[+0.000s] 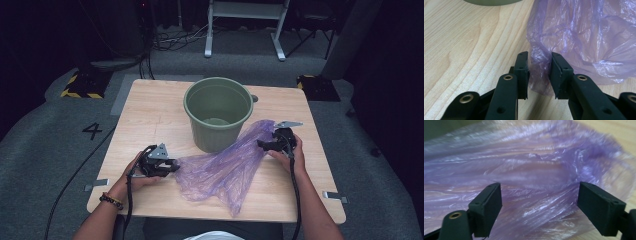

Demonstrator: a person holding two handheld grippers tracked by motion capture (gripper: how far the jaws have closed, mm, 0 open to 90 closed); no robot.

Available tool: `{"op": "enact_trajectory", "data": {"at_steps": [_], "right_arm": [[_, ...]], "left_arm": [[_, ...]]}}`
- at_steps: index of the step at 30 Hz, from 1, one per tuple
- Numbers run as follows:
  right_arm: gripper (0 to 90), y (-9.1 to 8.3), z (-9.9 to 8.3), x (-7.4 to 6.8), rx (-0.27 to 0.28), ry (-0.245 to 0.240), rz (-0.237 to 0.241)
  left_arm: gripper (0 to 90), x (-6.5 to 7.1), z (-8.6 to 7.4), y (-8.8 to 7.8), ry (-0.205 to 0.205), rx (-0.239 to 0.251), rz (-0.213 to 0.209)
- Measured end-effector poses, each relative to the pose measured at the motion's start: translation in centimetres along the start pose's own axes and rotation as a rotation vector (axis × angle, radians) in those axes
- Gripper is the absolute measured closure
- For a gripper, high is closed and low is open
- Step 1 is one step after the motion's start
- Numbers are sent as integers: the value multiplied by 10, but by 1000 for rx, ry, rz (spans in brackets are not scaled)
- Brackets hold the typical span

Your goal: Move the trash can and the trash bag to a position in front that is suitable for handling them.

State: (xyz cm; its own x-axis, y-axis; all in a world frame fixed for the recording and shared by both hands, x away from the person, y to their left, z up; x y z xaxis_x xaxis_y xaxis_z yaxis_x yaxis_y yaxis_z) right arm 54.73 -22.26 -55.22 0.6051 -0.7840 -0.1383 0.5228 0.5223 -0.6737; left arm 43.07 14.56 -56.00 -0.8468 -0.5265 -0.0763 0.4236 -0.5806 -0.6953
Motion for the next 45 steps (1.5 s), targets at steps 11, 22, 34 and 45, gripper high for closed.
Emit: {"op": "enact_trajectory", "data": {"at_steps": [11, 22, 34, 45], "right_arm": [[560, 7, -2, 1, 21, -41, -26], [829, 4, -4, -5, 42, -53, 22], [886, -14, 11, -18, 165, -95, 78], [893, -23, 20, -24, 209, -126, 68]], "left_arm": [[214, 6, -1, 4, -78, 4, -16], [161, -16, -13, -17, -186, 13, 41], [164, -36, -16, -13, -228, -2, 160], [158, -32, -16, -4, -174, -20, 179]]}}
Point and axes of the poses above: each handheld gripper's, and its own axes: y roughly forward along the jaws, z roughly out of its top, x roughly to its right, the point moved 9 cm from there along y, roughly forward along the jaws, and after that the axes turned 7 degrees about z, right-handed, at the moved point
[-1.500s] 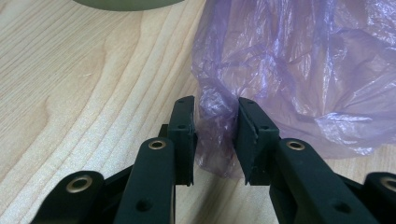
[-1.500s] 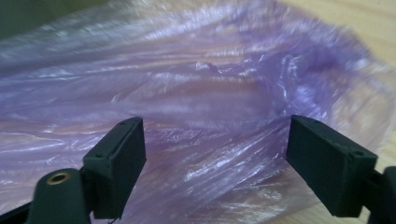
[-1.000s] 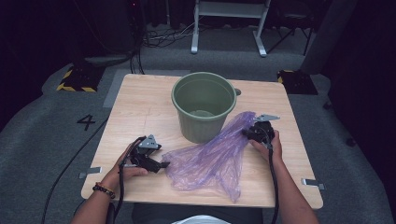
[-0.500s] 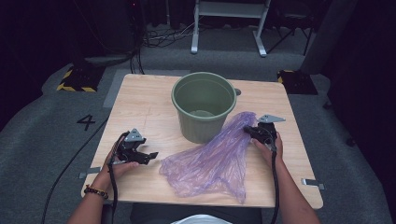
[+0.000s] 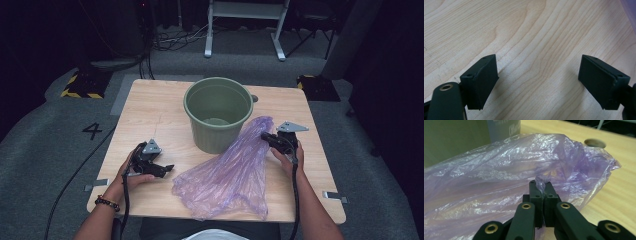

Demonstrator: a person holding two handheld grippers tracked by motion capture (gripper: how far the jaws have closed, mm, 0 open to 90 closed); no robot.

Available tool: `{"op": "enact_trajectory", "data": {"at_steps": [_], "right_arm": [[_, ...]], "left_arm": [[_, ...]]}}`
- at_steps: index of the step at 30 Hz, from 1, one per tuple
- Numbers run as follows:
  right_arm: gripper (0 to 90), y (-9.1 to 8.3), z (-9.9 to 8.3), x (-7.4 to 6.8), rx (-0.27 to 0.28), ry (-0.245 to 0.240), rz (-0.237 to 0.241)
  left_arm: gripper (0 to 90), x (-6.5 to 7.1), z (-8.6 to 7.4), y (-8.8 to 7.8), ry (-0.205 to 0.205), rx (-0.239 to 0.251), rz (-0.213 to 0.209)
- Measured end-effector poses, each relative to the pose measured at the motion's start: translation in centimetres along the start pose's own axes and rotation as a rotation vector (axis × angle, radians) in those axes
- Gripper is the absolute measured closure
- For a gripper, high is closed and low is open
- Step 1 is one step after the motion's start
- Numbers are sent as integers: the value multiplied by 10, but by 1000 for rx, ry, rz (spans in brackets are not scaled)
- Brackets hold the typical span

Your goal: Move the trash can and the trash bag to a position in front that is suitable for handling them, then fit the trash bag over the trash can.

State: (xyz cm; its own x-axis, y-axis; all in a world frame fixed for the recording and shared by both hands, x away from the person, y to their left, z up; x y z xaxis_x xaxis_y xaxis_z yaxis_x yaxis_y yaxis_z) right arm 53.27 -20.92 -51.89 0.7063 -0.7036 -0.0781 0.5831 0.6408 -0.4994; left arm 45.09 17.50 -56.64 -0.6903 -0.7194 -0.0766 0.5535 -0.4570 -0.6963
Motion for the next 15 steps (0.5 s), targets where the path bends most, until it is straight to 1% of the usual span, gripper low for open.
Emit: {"op": "enact_trajectory", "data": {"at_steps": [2, 4, 7, 8, 9, 10, 11, 13, 15], "right_arm": [[894, -4, 4, 0, 25, -6, -6], [895, -7, 8, -3, 47, -14, -2], [896, -13, 17, -10, 76, -44, 1], [897, -16, 21, -12, 91, -57, -3], [898, -19, 26, -15, 109, -67, -2], [899, -21, 28, -17, 116, -71, 2], [899, -24, 32, -20, 125, -77, 5], [900, -28, 38, -24, 142, -93, 4], [900, -31, 43, -27, 156, -109, 3]], "left_arm": [[157, 0, 0, 0, 1, 0, -1], [157, 0, 0, 0, 1, 0, 0], [158, 0, 0, 0, -6, -3, 1], [160, 2, 1, -1, -10, -6, -14], [162, 4, 2, -2, -21, -3, -38], [165, 6, 4, -3, -34, 3, -62], [164, 9, 7, -4, -38, 15, -74], [163, 17, 17, -9, -28, 44, -92], [162, 29, 28, -14, -8, 78, -125]]}}
Point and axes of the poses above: each handheld gripper's, and its own axes: y roughly forward along the jaws, z roughly out of its top, x roughly to its right, the point moved 9 cm from there along y, roughly forward along the jaws, and after that the axes turned 7 degrees about z, right-handed, at the moved point
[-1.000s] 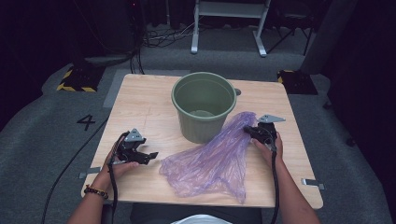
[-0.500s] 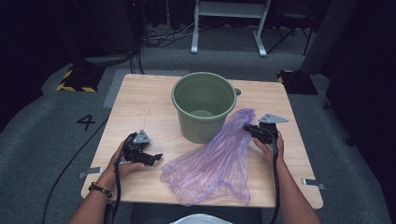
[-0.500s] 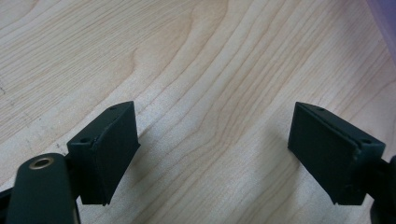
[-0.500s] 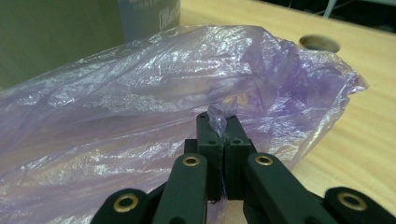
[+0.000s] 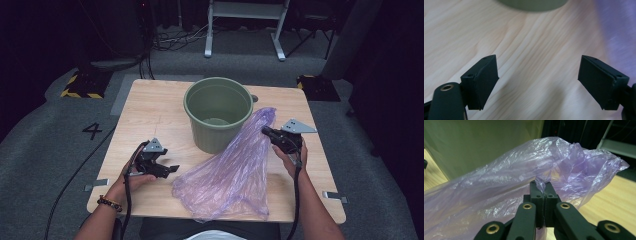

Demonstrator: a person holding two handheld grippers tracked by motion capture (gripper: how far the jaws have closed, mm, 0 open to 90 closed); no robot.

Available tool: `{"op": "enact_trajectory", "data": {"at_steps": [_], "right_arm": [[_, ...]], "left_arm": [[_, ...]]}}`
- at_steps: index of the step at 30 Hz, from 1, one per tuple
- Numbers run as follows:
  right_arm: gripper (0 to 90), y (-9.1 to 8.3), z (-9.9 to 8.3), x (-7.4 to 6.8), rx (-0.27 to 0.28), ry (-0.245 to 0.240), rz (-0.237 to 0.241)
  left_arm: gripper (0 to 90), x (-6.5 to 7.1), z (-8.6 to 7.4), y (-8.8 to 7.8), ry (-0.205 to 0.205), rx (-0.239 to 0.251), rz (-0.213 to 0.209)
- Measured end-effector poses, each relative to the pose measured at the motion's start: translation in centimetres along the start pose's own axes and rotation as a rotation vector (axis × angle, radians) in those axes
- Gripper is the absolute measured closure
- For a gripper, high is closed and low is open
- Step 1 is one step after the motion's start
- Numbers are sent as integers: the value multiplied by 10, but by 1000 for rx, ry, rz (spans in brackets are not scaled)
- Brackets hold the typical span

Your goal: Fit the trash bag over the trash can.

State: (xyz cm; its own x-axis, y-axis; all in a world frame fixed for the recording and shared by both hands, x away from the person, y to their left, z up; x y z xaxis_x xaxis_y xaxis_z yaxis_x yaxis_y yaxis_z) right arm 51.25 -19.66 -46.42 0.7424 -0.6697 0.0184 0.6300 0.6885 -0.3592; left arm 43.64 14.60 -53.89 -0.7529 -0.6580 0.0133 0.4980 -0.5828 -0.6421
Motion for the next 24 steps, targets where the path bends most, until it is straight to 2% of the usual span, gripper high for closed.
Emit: {"op": "enact_trajectory", "data": {"at_steps": [7, 12, 15, 16, 18, 20, 24], "right_arm": [[900, -6, 21, -13, 47, -86, -18], [900, -9, 34, -21, 71, -136, -18], [900, -12, 45, -30, 98, -182, -9], [900, -12, 48, -33, 101, -196, -4], [900, -14, 55, -39, 113, -227, 6], [900, -15, 61, -46, 120, -247, 16], [900, -16, 74, -63, 142, -287, 56]], "left_arm": [[159, 49, 37, 2, 75, 33, -121], [159, 82, 62, 13, 117, 34, -195], [159, 97, 71, 24, 152, 15, -194], [158, 102, 74, 28, 149, 12, -204], [158, 107, 78, 36, 142, -6, -187], [158, 113, 82, 43, 124, -8, -194], [159, 119, 87, 54, 131, -15, -161]]}}
Point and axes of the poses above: each handheld gripper's, and its own axes: y roughly forward along the jaws, z roughly out of its top, x roughly to its right, the point moved 9 cm from there along y, roughly forward along the jaws, and after that the axes turned 7 degrees about z, right-handed, at the moved point
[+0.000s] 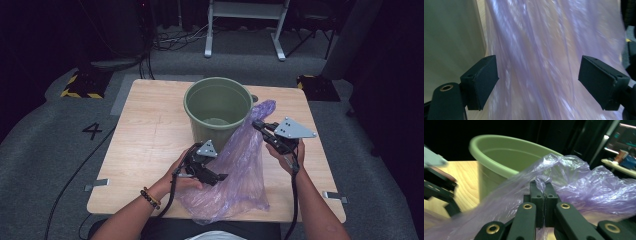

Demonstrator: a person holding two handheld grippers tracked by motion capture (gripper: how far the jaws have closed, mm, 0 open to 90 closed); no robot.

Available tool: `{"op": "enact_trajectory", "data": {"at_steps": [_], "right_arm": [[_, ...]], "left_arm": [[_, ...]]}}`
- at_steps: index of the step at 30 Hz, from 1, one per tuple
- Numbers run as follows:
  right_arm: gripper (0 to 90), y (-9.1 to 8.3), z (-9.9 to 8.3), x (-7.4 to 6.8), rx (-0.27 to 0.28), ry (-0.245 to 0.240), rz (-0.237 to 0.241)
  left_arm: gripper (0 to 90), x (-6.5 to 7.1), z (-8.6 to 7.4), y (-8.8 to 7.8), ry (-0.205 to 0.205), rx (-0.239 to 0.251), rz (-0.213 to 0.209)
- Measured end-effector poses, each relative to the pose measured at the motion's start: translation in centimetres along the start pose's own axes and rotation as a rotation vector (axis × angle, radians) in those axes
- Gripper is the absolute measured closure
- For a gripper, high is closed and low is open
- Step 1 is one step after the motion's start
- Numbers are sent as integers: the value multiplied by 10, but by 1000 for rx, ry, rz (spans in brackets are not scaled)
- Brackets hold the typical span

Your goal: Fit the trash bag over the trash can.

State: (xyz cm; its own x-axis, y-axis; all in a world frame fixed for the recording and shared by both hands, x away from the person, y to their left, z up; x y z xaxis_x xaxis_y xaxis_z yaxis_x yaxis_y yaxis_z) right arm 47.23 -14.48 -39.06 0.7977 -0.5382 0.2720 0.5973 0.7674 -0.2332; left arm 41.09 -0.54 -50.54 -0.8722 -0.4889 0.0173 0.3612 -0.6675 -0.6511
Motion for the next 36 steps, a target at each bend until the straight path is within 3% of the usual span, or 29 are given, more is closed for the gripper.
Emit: {"op": "enact_trajectory", "data": {"at_steps": [3, 6, 8, 9, 11, 12, 15, 22, 28, 33, 36], "right_arm": [[900, 4, 10, -10, 13, -32, 40], [900, 7, 20, -21, 31, -60, 77], [899, 9, 26, -27, 41, -79, 94], [899, 9, 29, -30, 49, -84, 109], [899, 9, 34, -34, 63, -96, 127], [899, 9, 37, -36, 66, -106, 135], [899, 8, 43, -38, 80, -124, 150], [895, 6, 58, -31, 121, -101, 165], [890, 20, 62, -23, 129, -58, 184], [884, 39, 66, -17, 96, -60, 182], [884, 51, 69, -14, 70, -76, 186]], "left_arm": [[158, 3, 4, 4, 18, 10, -12], [225, 0, 7, 6, 52, 10, 30], [364, -3, 8, 7, 54, 10, 48], [481, -3, 8, 7, 64, 12, 50], [590, -6, 8, 4, 86, 22, 70], [699, -7, 9, 2, 88, 33, 73], [868, -15, 10, -7, 120, 51, 138], [896, -31, 7, -44, 133, 109, 215], [898, -43, 6, -84, 115, 192, 284], [898, -52, 6, -105, 97, 247, 307], [897, -53, 6, -108, 103, 244, 309]]}}
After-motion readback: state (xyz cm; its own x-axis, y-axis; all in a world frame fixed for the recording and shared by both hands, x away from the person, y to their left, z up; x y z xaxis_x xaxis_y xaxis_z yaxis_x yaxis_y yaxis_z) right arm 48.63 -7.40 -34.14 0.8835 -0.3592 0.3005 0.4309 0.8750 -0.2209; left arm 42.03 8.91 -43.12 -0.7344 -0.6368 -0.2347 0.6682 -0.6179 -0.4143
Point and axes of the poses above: each handheld gripper's, and its own axes: y roughly forward along the jaws, z roughly out of its top, x roughly to its right, the point moved 9 cm from there along y, roughly forward along the jaws, and after that the axes turned 7 degrees about z, right-handed, at the moved point
